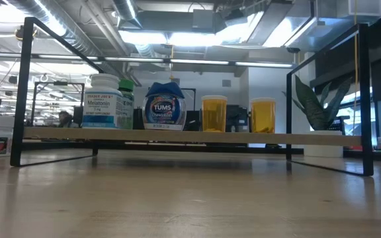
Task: Pick and place medicine bottles onto shelf by color
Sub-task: Put the pink pill bottle on the shelf
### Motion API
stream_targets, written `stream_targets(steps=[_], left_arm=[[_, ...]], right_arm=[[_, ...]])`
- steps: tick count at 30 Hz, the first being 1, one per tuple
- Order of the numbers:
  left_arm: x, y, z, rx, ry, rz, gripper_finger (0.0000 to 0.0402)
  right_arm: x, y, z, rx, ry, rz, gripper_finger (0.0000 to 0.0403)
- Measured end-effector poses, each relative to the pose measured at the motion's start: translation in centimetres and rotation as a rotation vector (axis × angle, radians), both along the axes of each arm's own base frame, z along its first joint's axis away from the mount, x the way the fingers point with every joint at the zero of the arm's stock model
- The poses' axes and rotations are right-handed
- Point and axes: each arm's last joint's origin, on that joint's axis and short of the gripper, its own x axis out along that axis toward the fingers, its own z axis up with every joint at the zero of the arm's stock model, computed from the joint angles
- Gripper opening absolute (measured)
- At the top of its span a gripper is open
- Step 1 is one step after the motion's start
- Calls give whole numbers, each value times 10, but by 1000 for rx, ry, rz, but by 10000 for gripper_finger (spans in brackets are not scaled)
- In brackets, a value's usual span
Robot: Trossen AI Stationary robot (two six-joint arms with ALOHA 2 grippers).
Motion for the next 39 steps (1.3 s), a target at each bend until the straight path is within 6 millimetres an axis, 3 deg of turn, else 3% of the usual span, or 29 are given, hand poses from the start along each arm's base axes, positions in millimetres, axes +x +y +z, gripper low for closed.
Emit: stream_targets(steps=[16,27,39], left_arm=[[0,0,0,0,0,0,255],[0,0,0,0,0,0,255],[0,0,0,0,0,0,255]], right_arm=[[2,3,1,35,-14,2,206],[2,2,1,17,-28,23,183],[35,-7,25,45,-69,-21,182]])
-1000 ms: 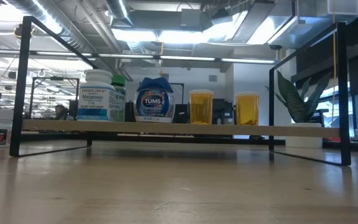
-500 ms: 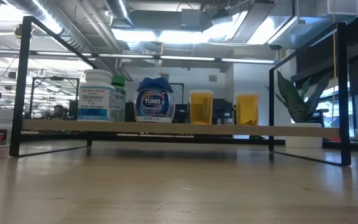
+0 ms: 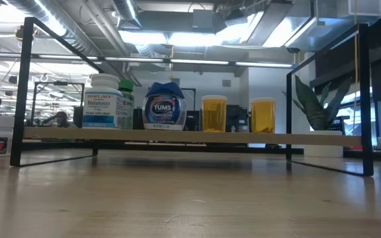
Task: Pick and place medicine bottles onto shelf by color
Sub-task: Put the pink pill bottle on the shelf
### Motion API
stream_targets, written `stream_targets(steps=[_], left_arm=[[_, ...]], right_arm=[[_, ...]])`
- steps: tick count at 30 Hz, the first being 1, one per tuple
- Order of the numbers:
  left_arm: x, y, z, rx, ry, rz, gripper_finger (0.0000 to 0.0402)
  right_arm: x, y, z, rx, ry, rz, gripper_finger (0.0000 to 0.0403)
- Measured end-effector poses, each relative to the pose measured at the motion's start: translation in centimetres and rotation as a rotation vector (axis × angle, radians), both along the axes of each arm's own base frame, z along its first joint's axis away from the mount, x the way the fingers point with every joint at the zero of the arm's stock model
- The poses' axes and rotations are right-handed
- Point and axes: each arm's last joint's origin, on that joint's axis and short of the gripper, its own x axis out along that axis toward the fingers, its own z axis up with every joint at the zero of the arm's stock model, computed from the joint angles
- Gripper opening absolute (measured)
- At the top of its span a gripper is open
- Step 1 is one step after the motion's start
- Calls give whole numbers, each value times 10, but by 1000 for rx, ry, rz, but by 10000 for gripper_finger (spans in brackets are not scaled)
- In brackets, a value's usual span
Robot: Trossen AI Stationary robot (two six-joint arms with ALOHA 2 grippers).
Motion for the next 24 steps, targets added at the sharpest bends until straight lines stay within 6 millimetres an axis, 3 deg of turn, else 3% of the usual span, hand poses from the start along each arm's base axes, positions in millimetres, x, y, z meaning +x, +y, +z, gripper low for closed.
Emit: stream_targets(steps=[16,24], left_arm=[[0,0,0,0,0,0,255],[0,0,0,0,0,0,255]], right_arm=[[63,-48,86,-74,-97,43,184],[89,-77,106,-245,-68,182,184]])
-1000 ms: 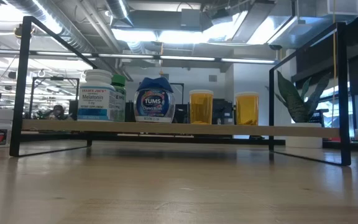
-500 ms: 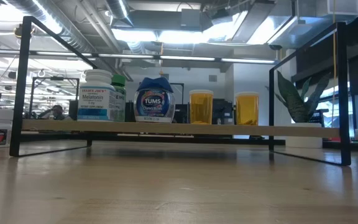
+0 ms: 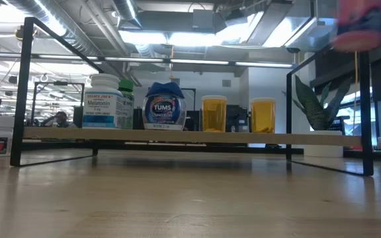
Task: Pick and place medicine bottles onto shelf by color
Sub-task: Put the pink pill bottle on the shelf
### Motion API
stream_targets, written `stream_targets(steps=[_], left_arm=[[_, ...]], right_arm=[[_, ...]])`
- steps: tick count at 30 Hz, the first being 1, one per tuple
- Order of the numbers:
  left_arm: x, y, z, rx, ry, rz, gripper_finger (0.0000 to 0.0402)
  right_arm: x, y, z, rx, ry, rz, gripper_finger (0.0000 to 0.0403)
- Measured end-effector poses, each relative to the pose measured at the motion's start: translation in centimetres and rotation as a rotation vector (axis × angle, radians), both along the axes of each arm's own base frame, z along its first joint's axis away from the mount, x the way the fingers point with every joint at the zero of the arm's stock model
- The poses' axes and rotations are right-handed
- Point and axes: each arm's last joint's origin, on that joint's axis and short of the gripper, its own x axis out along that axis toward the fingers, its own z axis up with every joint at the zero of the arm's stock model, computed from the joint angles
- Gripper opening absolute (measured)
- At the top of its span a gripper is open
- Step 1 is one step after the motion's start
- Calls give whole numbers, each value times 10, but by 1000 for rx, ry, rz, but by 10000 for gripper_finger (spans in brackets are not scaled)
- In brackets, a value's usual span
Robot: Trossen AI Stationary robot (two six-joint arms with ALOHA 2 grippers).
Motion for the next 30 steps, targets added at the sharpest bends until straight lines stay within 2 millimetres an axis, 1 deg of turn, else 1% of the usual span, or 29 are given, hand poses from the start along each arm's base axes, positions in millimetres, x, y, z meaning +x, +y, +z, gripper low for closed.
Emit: stream_targets(steps=[5,9,12,16,22,30], left_arm=[[0,0,0,0,0,0,255],[0,0,0,0,0,0,255],[0,0,0,0,0,0,255],[0,0,0,0,0,0,255],[0,0,0,0,0,0,255],[0,0,0,0,0,0,255]], right_arm=[[21,-19,5,-73,-28,86,184],[38,-34,2,-120,-45,159,184],[50,-45,-8,-130,-22,200,184],[64,-55,-27,-155,26,267,184],[81,-67,-50,-169,85,286,184],[90,-73,-69,-113,154,319,184]])
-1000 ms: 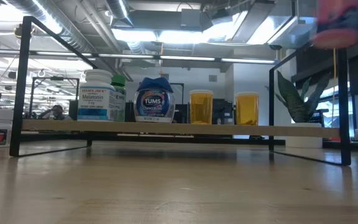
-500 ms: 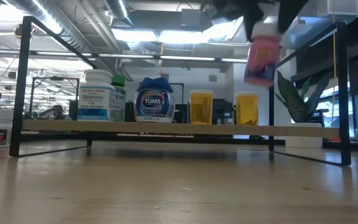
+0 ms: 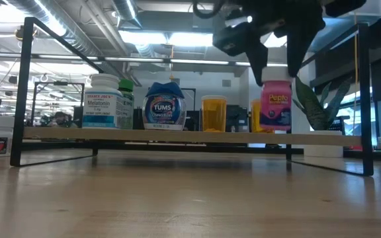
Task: Pick and place medicine bottles onto shelf by color
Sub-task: Put the pink pill bottle on the shelf
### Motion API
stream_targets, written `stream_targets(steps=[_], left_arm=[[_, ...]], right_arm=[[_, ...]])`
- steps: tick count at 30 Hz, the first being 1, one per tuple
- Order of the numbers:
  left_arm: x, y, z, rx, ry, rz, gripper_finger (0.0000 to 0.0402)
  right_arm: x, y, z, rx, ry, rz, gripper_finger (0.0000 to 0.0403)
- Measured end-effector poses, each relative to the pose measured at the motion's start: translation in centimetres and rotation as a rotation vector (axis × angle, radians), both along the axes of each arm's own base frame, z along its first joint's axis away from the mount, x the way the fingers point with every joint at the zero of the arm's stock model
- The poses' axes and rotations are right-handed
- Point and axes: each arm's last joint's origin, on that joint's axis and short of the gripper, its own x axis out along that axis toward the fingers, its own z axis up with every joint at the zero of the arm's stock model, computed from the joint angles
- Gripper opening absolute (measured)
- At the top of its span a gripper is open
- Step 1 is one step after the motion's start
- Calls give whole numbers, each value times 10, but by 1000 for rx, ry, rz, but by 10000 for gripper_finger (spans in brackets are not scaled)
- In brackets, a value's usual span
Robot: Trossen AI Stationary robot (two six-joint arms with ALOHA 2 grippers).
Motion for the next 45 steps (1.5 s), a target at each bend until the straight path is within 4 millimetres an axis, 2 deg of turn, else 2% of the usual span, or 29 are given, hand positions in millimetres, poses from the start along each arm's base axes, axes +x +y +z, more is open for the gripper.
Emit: stream_targets(steps=[9,19,45], left_arm=[[0,0,0,0,0,0,255],[0,0,0,0,0,0,255],[0,0,0,0,0,0,255]], right_arm=[[1,-1,-3,13,16,0,185],[1,-2,-3,11,15,-2,205],[2,-11,-3,-13,17,-29,207]])
